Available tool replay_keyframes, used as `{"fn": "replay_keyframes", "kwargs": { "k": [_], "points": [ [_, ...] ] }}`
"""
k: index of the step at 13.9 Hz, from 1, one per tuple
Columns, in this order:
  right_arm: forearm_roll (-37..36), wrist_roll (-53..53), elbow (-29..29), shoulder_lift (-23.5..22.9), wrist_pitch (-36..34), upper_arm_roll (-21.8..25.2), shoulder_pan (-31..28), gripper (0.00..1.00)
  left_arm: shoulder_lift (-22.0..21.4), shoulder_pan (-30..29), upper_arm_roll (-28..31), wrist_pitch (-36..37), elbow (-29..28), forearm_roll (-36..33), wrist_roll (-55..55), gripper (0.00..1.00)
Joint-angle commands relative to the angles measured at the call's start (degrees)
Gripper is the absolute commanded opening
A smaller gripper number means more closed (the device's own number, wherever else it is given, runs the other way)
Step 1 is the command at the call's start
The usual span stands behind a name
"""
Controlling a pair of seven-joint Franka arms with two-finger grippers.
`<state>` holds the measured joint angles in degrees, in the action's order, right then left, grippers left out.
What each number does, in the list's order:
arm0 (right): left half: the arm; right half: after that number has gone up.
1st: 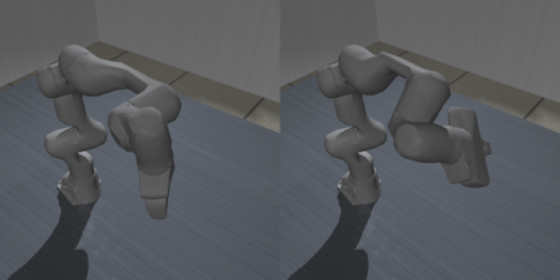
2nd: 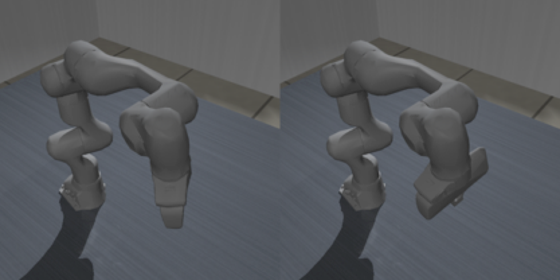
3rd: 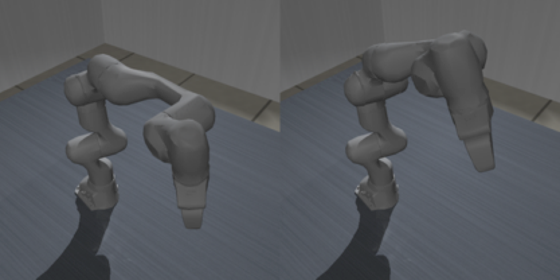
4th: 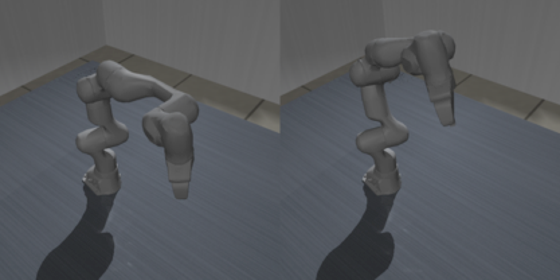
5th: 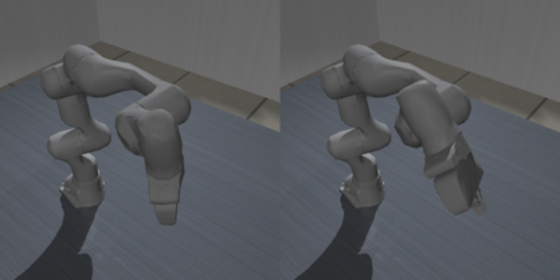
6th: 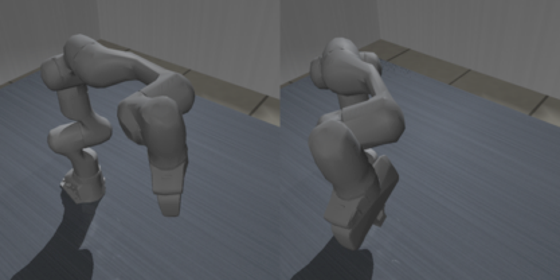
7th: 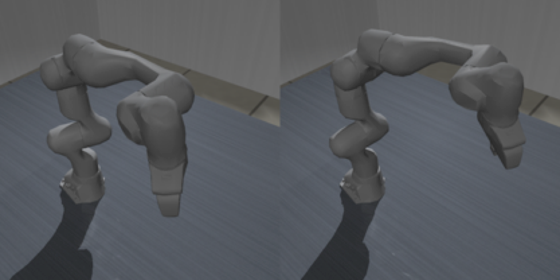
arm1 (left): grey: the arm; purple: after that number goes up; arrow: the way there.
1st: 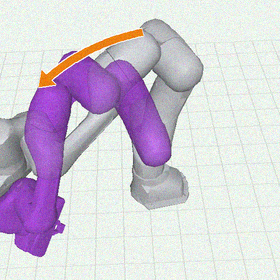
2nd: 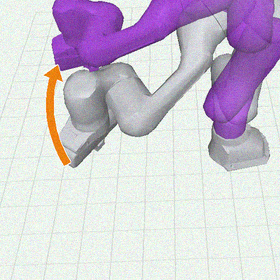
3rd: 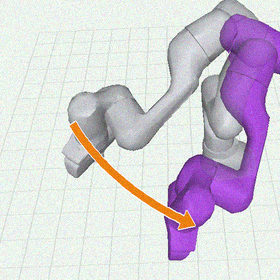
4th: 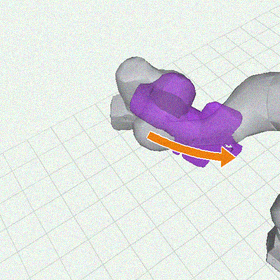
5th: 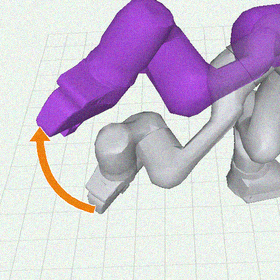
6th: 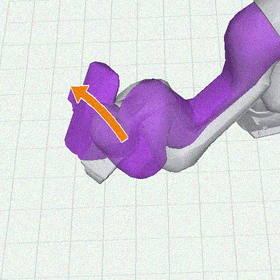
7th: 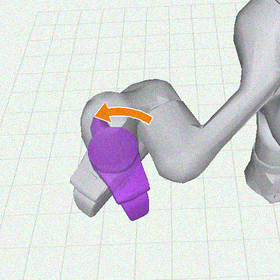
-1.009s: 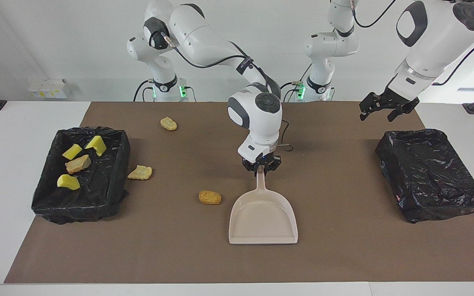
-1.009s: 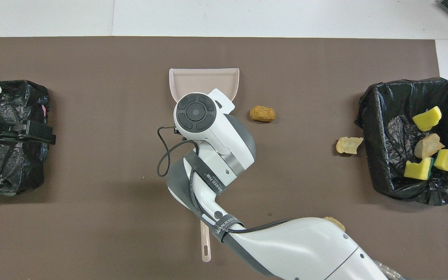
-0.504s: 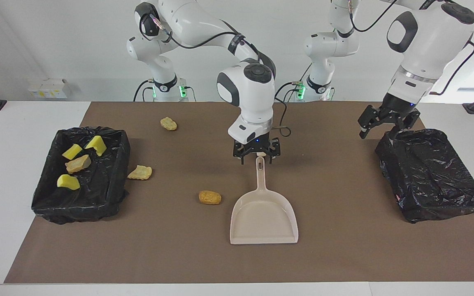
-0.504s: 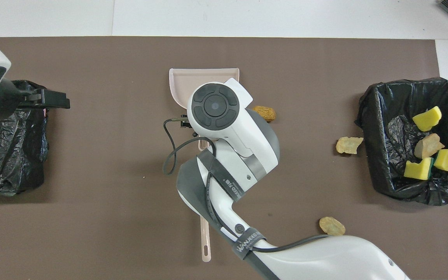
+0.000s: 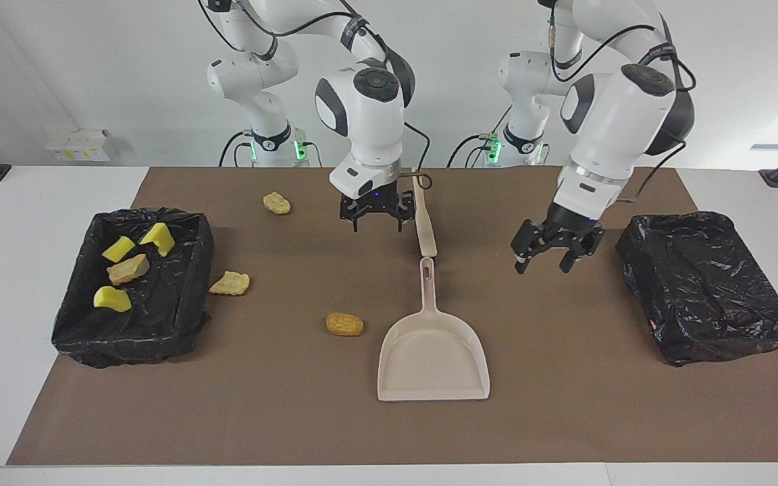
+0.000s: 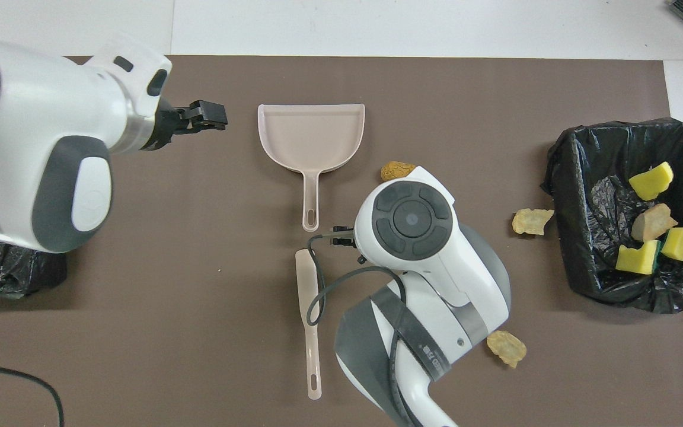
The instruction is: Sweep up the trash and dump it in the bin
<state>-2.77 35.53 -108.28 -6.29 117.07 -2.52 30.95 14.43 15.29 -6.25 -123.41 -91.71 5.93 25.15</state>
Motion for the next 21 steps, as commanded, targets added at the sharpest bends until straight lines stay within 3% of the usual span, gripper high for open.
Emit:
{"fn": "replay_keyframes", "kwargs": {
  "k": [1, 4, 9, 13, 15, 16, 17, 18, 19, 21],
  "points": [
    [1.6, 0.4, -15.5, 9.2, 8.7, -0.3, 0.8, 1.00, 6.2, 6.0, 1.0, -3.4, 2.9, -2.0, 4.2, 1.00],
    [4.2, 0.9, -21.7, 13.2, 11.2, -0.3, 2.4, 1.00, 9.8, 9.5, 1.0, -3.9, 2.8, -2.2, 4.2, 1.00],
    [5.4, 7.6, -22.6, 13.7, 12.7, -0.3, 7.4, 1.00, 12.5, 12.8, 1.0, -3.7, 1.4, -5.2, 3.7, 1.00],
    [5.4, 8.1, -22.9, 13.1, 13.7, -0.2, 7.8, 1.00, 12.9, 13.1, 0.9, -2.3, 0.0, -6.7, 3.2, 1.00],
    [5.4, 8.0, -22.9, 13.1, 13.6, -0.3, 7.8, 1.00, 12.7, 13.2, 0.9, -0.6, -0.7, -6.7, 2.8, 0.55],
    [5.3, 8.2, -22.9, 13.1, 13.7, -0.3, 7.9, 1.00, 12.6, 13.1, 0.9, 0.3, -0.7, -6.7, 2.7, 0.42],
    [5.3, 8.8, -22.9, 13.4, 13.6, -0.3, 8.0, 1.00, 12.6, 13.2, 0.8, 0.4, -0.7, -6.6, 2.7, 0.41],
    [5.4, 9.6, -22.9, 13.5, 13.9, -0.4, 8.2, 1.00, 12.6, 13.2, 0.7, 0.4, -0.7, -6.6, 2.7, 0.28],
    [5.3, 10.7, -22.9, 13.5, 14.1, -0.4, 9.8, 1.00, 12.6, 13.1, 0.7, 0.7, -0.4, -6.6, 2.7, 0.00],
    [5.1, 14.9, -23.2, 12.8, 15.7, -0.4, 12.5, 1.00, 12.0, 12.8, 0.8, 1.1, -0.1, -6.7, 1.9, 0.00]
  ]
}}
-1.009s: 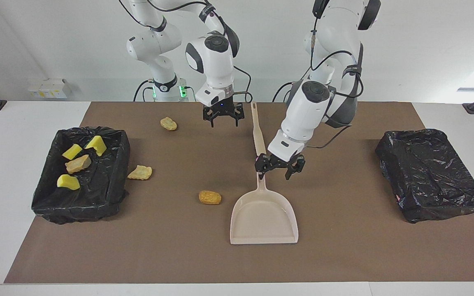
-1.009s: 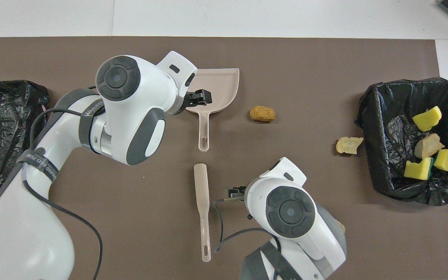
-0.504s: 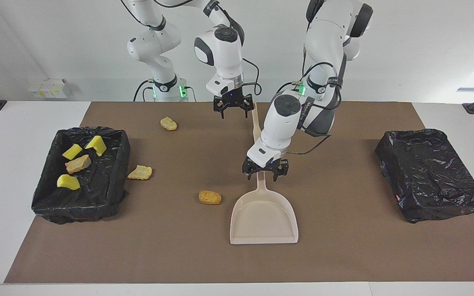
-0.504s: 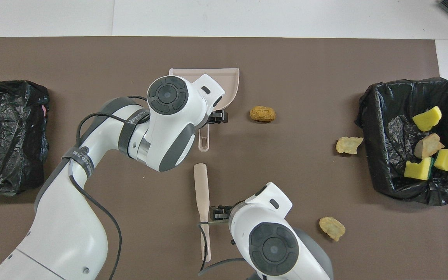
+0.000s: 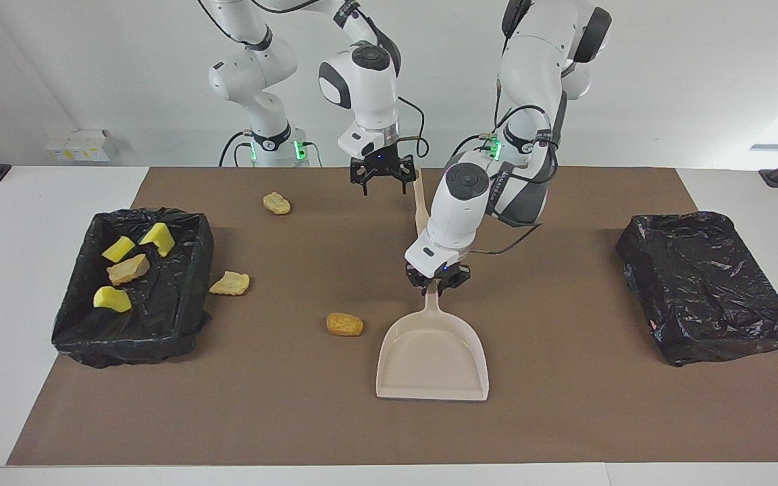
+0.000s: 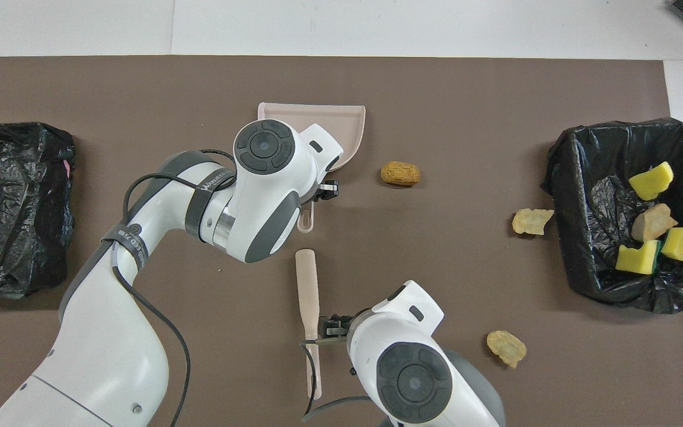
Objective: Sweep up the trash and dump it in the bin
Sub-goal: 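Carry the dustpan with the left gripper toward the bin nearest it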
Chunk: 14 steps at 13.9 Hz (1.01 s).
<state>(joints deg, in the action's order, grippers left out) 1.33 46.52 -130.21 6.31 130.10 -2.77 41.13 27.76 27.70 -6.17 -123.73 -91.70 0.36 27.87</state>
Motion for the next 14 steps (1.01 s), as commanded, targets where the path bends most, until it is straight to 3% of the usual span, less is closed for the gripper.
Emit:
{"fn": "replay_keyframes", "kwargs": {
  "k": [1, 4, 7, 14],
  "points": [
    [0.6, 5.8, -2.0, 0.0, 3.6, -0.1, 3.9, 1.00, -1.8, -0.1, 0.8, 2.4, -0.1, -1.2, -2.3, 0.00],
    [-1.8, 10.1, -2.2, -1.2, 4.8, -0.1, 7.1, 0.98, -5.5, -1.7, 2.4, 7.4, 0.2, -1.2, -11.2, 0.00],
    [-9.5, 18.9, -1.8, -5.9, 9.0, -0.1, 10.4, 0.96, -8.8, -4.8, 2.8, 13.2, 0.1, -2.2, -23.8, 0.00],
    [-11.2, 19.7, 0.2, -9.5, 9.4, -0.1, 11.3, 0.63, -14.3, -13.4, 2.8, 21.1, -0.6, -2.4, -50.9, 0.00]
  ]
}}
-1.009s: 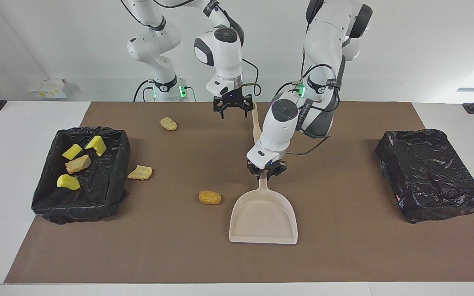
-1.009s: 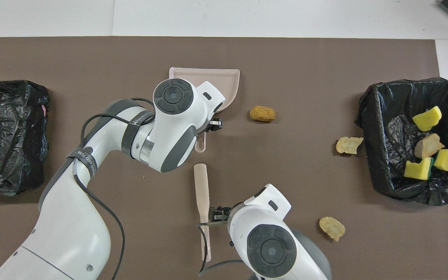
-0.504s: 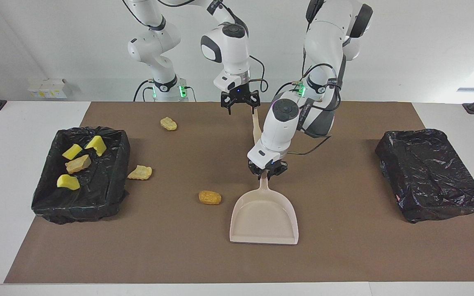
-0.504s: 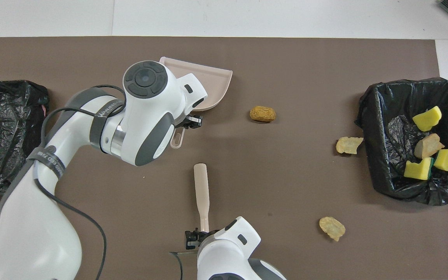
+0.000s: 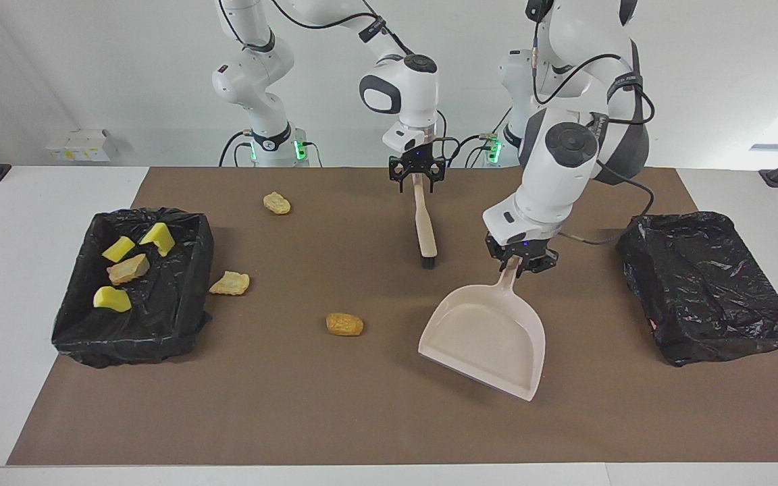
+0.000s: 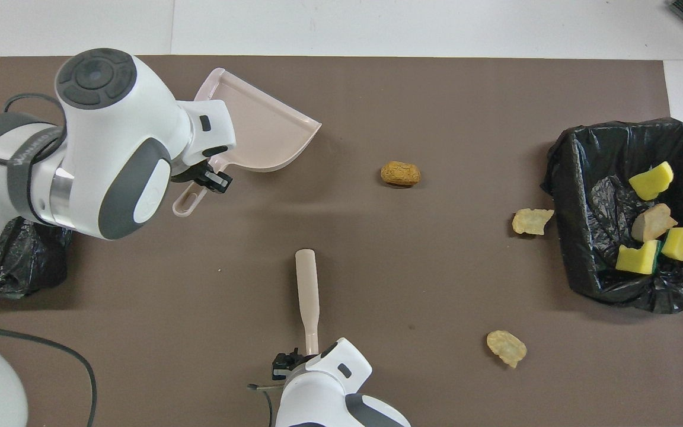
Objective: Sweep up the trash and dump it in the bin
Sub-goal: 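Carry the dustpan with the left gripper toward the bin nearest it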
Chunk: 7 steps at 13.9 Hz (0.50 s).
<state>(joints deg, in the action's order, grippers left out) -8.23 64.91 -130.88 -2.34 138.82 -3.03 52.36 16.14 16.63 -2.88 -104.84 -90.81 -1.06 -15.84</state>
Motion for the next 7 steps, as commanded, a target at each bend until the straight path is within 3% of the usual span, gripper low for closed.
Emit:
{"fn": "replay_keyframes", "kwargs": {
  "k": [1, 5, 7],
  "points": [
    [-1.5, 1.3, 1.0, -0.9, 0.7, 0.1, 0.1, 0.55, -3.2, -3.9, -0.5, 3.2, -1.5, -1.0, -10.1, 0.00],
    [-1.5, 0.9, 1.8, -1.3, 0.6, 0.1, -0.1, 0.02, -4.0, -8.1, -0.5, 5.5, -2.1, -2.2, -20.2, 0.00],
    [-1.5, 0.7, 2.4, -1.5, -0.2, 0.1, -0.1, 0.00, -4.3, -9.9, -0.5, 5.5, -2.4, -3.9, -26.5, 0.00]
  ]
}}
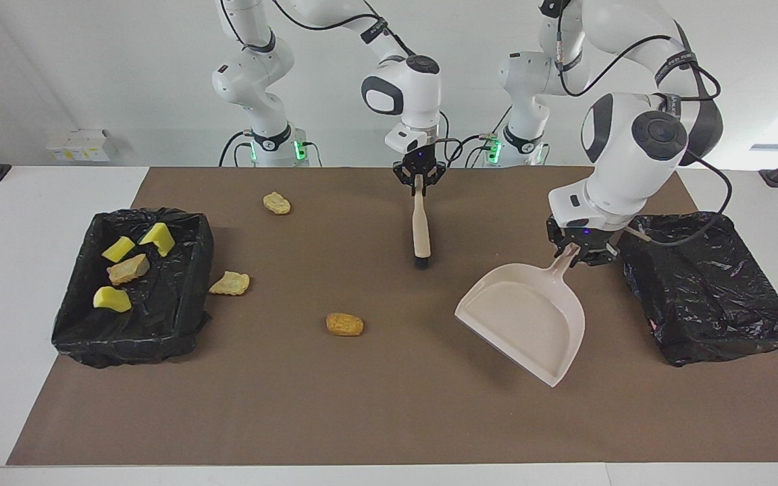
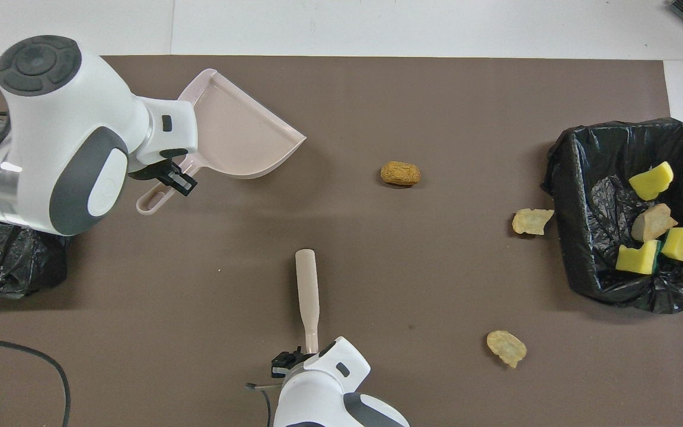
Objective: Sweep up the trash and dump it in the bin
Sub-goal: 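Carry the dustpan with the left gripper toward the bin nearest it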
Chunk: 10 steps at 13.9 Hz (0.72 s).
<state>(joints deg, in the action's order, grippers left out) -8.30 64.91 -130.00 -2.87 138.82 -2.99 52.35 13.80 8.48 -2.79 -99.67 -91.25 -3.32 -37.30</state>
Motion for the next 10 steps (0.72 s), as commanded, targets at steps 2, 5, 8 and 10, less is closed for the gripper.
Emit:
{"fn": "replay_keyframes", "kwargs": {
  "k": [2, 5, 8, 10],
  "points": [
    [-1.5, 0.7, 2.4, -1.4, -0.7, 0.1, -0.1, 0.00, -2.5, -3.5, -0.6, -0.8, -3.7, -2.2, -10.0, 0.00],
    [-1.5, 0.8, 3.4, -1.6, -2.6, 0.1, -0.1, 0.00, -3.7, -6.7, -0.6, -3.0, -6.3, -3.7, -19.4, 0.00],
    [-1.5, 0.8, 3.2, -1.5, -2.3, 0.1, -0.1, 0.00, -6.2, -9.3, -0.6, -8.0, -12.0, -4.9, -27.9, 0.00],
    [-1.4, 0.7, 2.6, -1.6, -1.3, 0.1, -0.8, 0.00, -7.8, -9.4, -0.6, -11.9, -15.3, -4.9, -31.8, 0.00]
  ]
}}
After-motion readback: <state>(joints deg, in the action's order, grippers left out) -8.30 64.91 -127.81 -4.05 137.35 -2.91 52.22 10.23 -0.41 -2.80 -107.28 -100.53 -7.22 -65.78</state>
